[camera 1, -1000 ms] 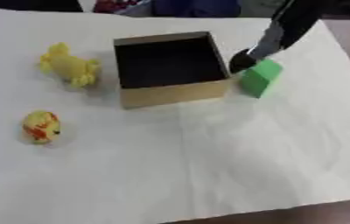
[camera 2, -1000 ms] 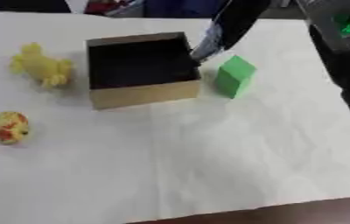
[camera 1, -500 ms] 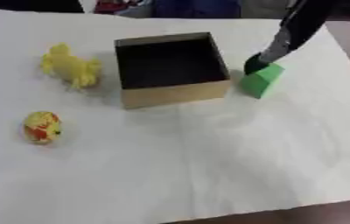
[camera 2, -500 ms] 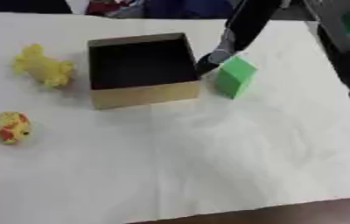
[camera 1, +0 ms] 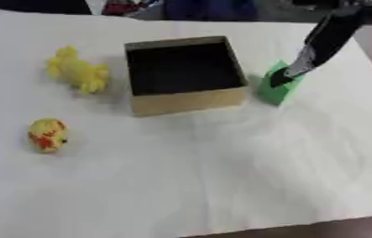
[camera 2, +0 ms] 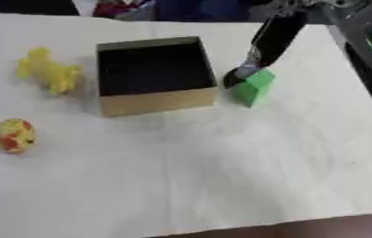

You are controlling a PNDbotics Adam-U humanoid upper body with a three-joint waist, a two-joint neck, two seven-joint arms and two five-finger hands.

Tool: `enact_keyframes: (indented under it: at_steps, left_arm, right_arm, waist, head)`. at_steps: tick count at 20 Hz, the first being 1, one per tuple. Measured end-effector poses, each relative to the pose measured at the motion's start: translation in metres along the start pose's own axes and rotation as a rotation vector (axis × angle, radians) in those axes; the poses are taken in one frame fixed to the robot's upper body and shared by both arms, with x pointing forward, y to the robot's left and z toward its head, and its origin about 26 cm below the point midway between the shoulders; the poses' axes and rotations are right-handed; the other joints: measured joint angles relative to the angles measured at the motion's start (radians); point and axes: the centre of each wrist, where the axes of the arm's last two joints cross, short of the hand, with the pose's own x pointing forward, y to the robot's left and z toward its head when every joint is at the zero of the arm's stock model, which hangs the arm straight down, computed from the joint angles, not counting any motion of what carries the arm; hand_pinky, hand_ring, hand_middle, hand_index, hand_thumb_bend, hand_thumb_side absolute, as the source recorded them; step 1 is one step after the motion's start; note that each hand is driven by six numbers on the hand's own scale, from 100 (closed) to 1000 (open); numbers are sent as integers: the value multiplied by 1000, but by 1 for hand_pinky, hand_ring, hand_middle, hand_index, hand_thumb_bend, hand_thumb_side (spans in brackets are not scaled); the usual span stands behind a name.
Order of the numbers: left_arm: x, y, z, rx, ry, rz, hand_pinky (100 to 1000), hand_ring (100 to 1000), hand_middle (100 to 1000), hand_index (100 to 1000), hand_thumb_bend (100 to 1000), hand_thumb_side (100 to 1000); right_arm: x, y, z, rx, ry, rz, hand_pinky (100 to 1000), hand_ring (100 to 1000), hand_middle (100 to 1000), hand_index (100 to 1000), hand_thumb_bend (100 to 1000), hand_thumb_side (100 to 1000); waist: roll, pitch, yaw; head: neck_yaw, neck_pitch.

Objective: Pick up objects on the table and place them in the box.

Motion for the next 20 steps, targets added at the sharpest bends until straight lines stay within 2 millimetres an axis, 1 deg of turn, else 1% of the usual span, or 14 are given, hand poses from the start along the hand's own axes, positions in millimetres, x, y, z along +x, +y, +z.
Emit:
enact_keyframes:
  at_steps: [3, 4, 5, 6, 7, 9, 12, 13, 20]
  left_arm:
    - [0, 0, 0, 0, 1, 0, 337, 581, 592, 772, 188, 1000]
    - [0, 0, 0, 0, 1, 0, 337, 581, 591, 772, 185, 1000]
    - [0, 0, 0, 0, 1, 0, 336, 580, 591, 771, 185, 1000]
    - [0, 0, 0, 0, 1, 0, 336, 580, 590, 771, 181, 1000]
    - [0, 0, 0, 0, 1, 0, 336, 580, 590, 770, 180, 1000]
    - [0, 0, 0, 0, 2, 0, 336, 580, 589, 770, 178, 1000]
    - [0, 0, 0, 0, 2, 0, 335, 579, 588, 768, 173, 1000]
    - [0, 0, 0, 0, 2, 0, 335, 579, 588, 768, 172, 1000]
    - [0, 0, 0, 0, 4, 0, 334, 576, 586, 765, 163, 1000]
  right_arm:
    - [-4, 9, -2, 26, 13, 1, 907, 959, 953, 928, 694, 539]
    - [-6, 12, -2, 31, 17, 2, 895, 982, 968, 929, 719, 568]
    - [-7, 16, -3, 37, 22, 2, 897, 986, 969, 929, 723, 574]
    - [-9, 19, -3, 41, 28, 4, 919, 1000, 976, 927, 750, 614]
    - [-11, 22, -4, 43, 32, 9, 923, 1000, 979, 925, 755, 620]
    - [-14, 26, -5, 46, 40, 27, 929, 1000, 980, 917, 750, 613]
    - [-17, 34, -5, 47, 44, 47, 954, 1000, 983, 913, 725, 567]
    - [-18, 36, -5, 48, 46, 55, 956, 1000, 983, 913, 722, 578]
    - [-25, 49, -5, 68, 66, 82, 950, 1000, 977, 902, 712, 566]
  waist:
    - [0, 0, -1]
    - [0, 0, -1]
    - [0, 0, -1]
    - [0, 0, -1]
    - [1, 0, -1]
    - [1, 0, -1]
    - [1, 0, -1]
    - [1, 0, -1]
    - [1, 0, -1]
  head:
    - [0, 0]
    - [0, 0]
    - [1, 0]
    - [1, 0]
    - [1, 0]
    - [1, 0]
    - [1, 0]
    - [1, 0]
    - [1, 0]
